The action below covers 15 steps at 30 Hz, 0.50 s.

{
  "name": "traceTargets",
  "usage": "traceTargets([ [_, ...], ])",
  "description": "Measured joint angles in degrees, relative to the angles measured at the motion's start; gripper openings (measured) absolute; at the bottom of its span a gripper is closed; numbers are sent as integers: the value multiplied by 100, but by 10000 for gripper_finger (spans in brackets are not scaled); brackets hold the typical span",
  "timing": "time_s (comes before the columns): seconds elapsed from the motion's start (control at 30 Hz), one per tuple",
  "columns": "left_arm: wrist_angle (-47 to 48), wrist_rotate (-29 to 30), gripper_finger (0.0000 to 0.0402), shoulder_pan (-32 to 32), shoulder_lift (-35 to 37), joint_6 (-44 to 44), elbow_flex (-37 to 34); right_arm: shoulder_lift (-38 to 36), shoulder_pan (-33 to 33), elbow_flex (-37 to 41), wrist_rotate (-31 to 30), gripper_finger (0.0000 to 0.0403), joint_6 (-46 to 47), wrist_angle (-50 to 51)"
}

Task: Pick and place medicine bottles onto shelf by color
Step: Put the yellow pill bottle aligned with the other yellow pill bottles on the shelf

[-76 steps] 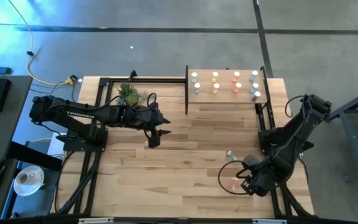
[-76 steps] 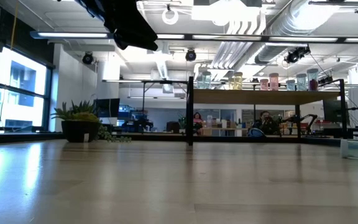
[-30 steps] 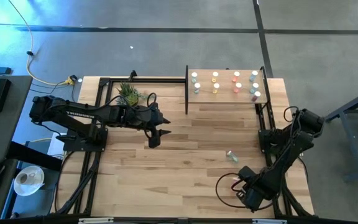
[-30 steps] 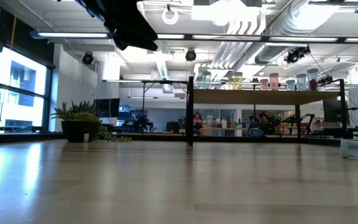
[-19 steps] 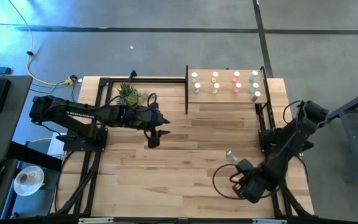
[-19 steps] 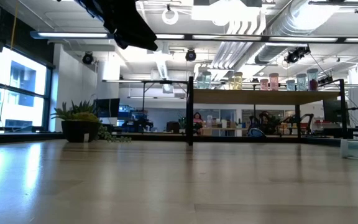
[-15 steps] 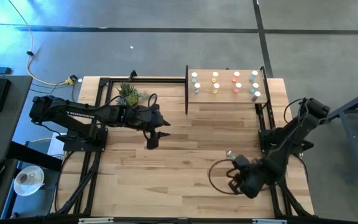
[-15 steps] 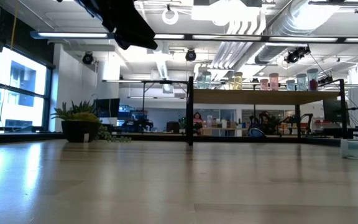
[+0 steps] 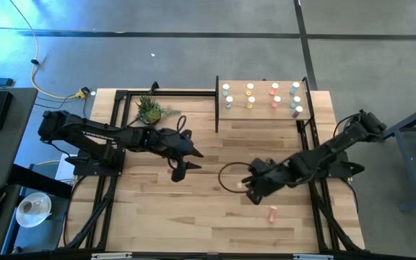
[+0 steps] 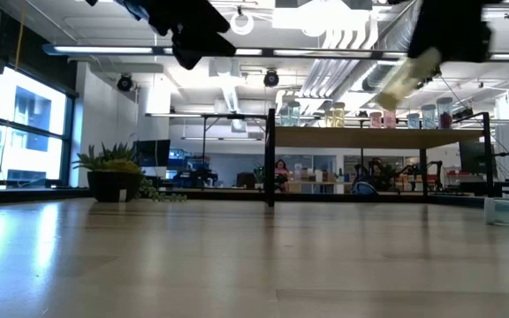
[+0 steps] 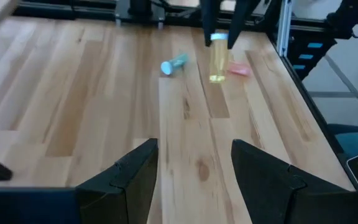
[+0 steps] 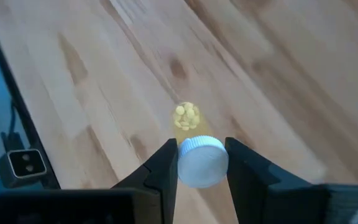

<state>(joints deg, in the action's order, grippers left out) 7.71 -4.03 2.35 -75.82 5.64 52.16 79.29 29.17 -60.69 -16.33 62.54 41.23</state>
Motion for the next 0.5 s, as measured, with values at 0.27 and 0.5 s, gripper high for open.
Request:
traceTargets([
  [0.27, -724, -48, 193, -81, -563, 40, -2, 0, -659, 0, 272, 98, -1534, -884],
  [0.5, -1437, -50, 193, -97, -995, 56, -2, 0, -1051, 0, 585, 98, -2377, -1524],
])
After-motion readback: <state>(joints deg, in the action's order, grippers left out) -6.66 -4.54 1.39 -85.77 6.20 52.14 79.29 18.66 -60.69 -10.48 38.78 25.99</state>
